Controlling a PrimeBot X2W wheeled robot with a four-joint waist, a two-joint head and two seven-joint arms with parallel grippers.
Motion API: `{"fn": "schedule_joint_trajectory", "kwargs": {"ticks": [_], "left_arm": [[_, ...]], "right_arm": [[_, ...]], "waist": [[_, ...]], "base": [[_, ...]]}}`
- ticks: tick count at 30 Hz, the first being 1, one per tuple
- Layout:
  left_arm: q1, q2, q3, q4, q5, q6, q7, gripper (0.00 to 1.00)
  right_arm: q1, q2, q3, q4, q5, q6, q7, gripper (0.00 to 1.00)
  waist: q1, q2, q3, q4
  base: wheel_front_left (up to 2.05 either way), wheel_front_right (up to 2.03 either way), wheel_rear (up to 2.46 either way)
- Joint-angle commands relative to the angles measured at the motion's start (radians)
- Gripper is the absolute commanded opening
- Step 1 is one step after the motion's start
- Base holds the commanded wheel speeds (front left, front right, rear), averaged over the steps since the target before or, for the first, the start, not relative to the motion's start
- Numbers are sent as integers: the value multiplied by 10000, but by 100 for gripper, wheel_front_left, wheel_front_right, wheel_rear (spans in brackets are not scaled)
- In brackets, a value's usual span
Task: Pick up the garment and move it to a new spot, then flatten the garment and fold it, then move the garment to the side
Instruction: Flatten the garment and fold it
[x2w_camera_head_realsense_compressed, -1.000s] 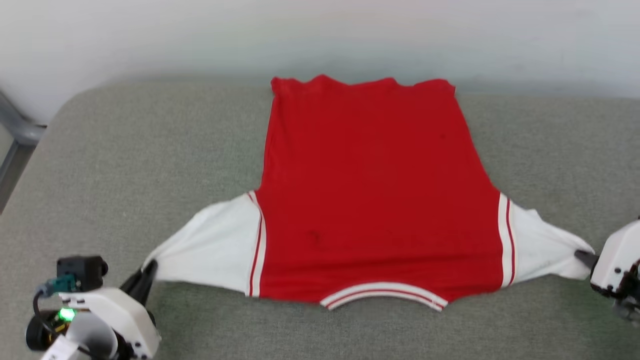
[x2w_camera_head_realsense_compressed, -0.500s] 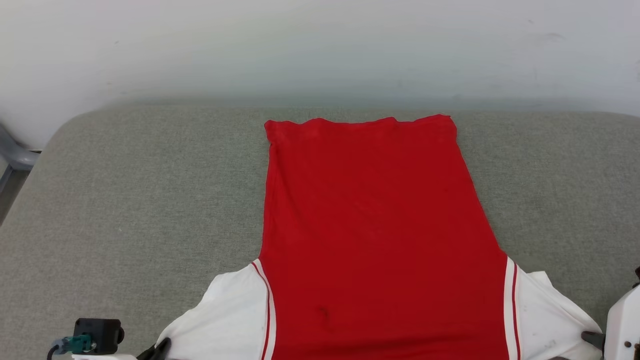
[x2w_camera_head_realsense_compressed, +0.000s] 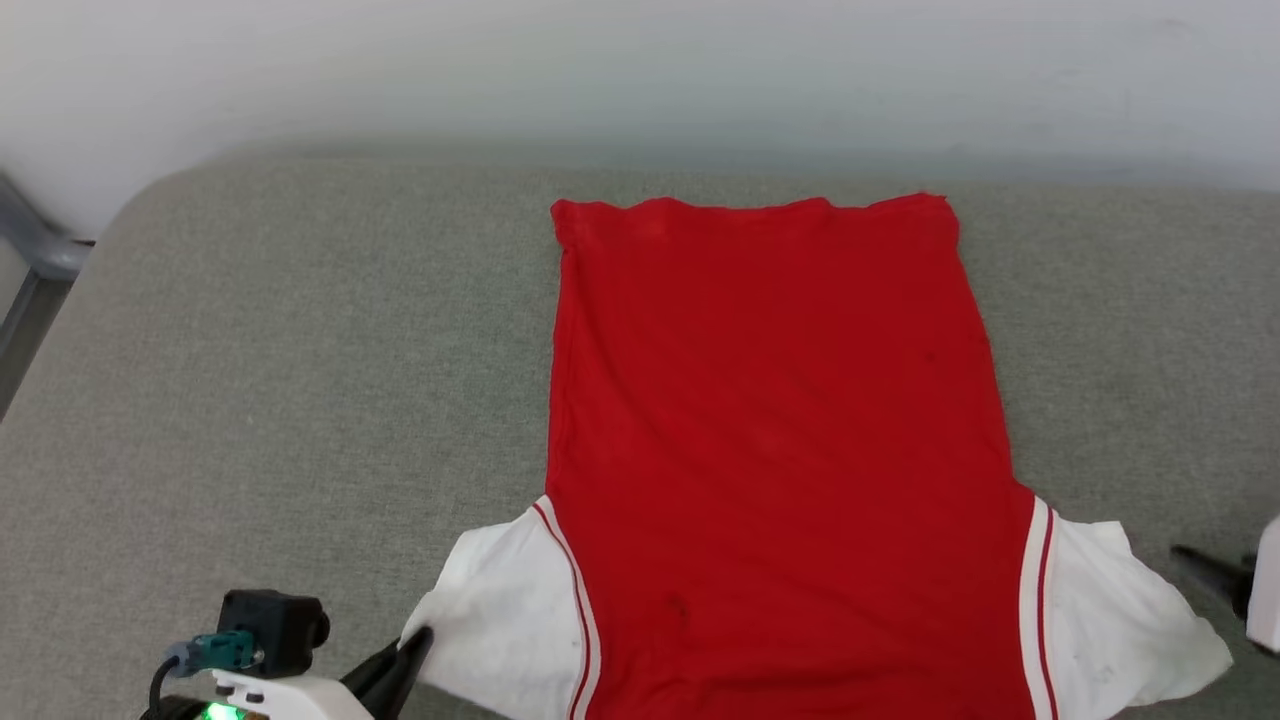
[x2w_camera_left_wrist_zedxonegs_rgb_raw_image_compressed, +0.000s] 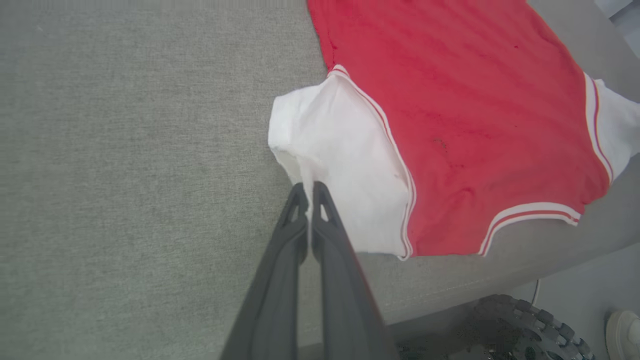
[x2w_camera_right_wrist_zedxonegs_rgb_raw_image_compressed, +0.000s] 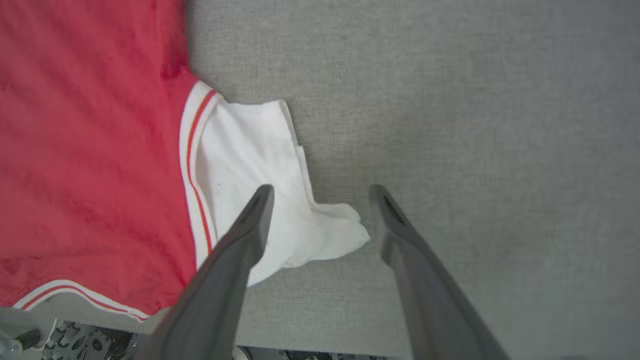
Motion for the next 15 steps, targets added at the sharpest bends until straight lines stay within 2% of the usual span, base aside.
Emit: {"fn": "schedule_joint_trajectory", "kwargs": {"ticks": [1,9,12,15], "left_arm": [[-215,14,36,-258,31,51,64,0],[-720,291,-201,-1851,370,56,658,0],[-1052,265,-319,-2176,517,-58,769,0],[-1459,196,-473,-2436,705,-215,821,0]], "right_arm": [[-351,102,24,-240,60,-8,93,100],[-2368,5,223,-1681,-261,-8,1508,100],[-3376,-29,205,-1688,-547,-8,2071,100],[-4846,-282,114,-1157,-999,-8,2569,100]], "waist": [[0,0,361,205],[0,0,1807,1048],[0,0,2415,1441],[0,0,3124,1967]], "base": [[0,0,0],[0,0,0],[0,0,0],[0,0,0]]}}
